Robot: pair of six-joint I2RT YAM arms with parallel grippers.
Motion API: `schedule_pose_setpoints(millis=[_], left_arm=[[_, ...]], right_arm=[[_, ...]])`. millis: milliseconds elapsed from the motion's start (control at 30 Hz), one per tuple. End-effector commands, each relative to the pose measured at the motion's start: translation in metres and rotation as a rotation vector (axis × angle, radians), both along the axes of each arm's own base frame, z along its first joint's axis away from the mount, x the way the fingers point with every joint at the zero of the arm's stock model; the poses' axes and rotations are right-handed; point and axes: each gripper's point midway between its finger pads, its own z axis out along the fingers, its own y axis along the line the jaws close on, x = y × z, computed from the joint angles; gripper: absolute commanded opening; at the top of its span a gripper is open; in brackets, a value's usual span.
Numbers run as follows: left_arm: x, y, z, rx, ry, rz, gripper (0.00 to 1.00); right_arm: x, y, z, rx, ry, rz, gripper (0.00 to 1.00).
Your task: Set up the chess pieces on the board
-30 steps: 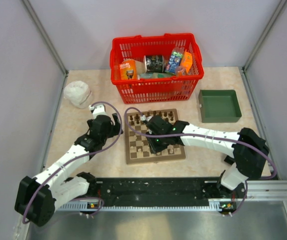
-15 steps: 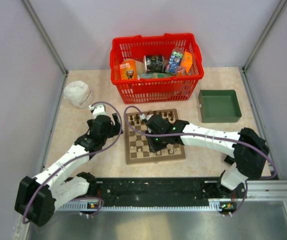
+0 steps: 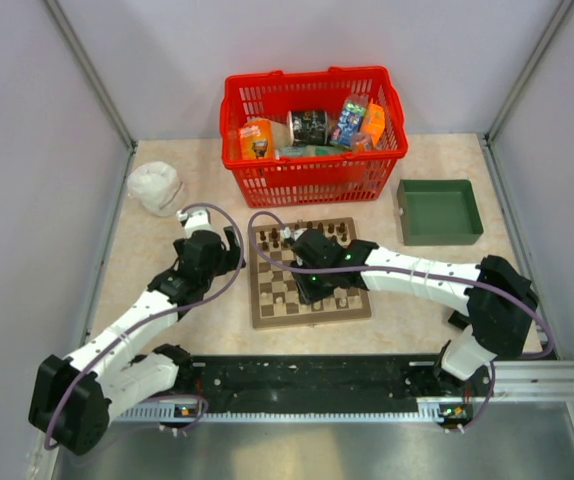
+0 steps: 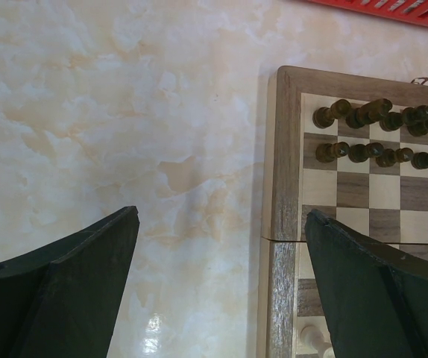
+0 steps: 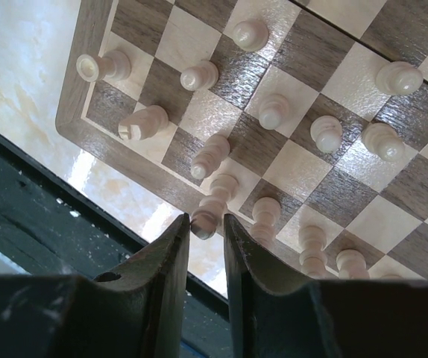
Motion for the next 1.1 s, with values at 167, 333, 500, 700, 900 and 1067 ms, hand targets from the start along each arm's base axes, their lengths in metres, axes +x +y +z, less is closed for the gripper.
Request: schedule_pose_setpoints(millis=[167,333,500,700,900,1067], left_arm=[[0.003,-0.001,0.014,-0.022,-0.050,0.000,0.99],[0.002,-0.012,0.028,-0.039,-0.067,-0.077,0.99],[-0.007,-0.031,0.042,-0.068,-0.089,-0.229,0.99],[-0.032,-0.081,0.059,-0.178,-0.101,-0.552,0.99],[-0.047,-0.106,0.055,-0.071,-0.007,-0.631,0.93],[-0.056,-0.119,0.041,0.017,0.104,-0.658,0.85]], right_arm=[[0.009,0.013,0.018,0.051,-0.066,-0.005,0.29],[0.015,0.017,0.040,0.103,-0.113,-0.016,0.32],[0.024,0.014,0.062,0.153,-0.182,-0.065,0.34],[0.048,-0.008,0.079,0.160,-0.272,-0.209,0.37],[0.076,-0.044,0.090,0.212,-0.281,-0.363,0.38],[0.089,-0.067,0.097,0.246,-0.317,-0.430,0.38]])
